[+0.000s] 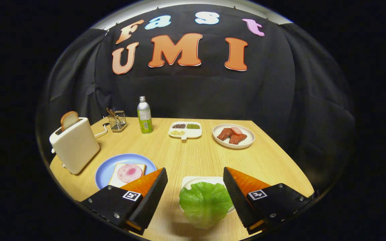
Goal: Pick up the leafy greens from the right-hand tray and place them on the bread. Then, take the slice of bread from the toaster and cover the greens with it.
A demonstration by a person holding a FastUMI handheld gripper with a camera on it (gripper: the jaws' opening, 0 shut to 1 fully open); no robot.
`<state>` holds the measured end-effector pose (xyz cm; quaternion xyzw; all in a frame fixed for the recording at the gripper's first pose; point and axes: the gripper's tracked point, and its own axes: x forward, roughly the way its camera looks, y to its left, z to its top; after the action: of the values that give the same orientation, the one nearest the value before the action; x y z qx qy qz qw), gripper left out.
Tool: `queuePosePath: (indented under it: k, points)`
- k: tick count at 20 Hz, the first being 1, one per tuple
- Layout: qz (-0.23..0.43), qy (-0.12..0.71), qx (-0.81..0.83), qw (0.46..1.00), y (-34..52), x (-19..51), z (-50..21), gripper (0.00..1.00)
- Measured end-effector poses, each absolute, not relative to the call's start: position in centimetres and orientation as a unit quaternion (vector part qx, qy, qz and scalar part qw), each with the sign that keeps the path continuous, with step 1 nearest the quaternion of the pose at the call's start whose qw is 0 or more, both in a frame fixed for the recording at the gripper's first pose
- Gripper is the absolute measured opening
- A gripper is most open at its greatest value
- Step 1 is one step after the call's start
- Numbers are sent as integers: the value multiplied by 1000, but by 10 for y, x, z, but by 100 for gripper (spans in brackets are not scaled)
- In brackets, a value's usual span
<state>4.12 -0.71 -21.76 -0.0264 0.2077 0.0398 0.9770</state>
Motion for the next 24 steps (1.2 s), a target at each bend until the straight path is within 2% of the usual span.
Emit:
queuePosePath:
  k: [11, 24]
  points:
    - [40, 297, -30, 954, -25, 48, -299, 100]
    - [45, 335, -14, 941, -27, 46, -322, 100]
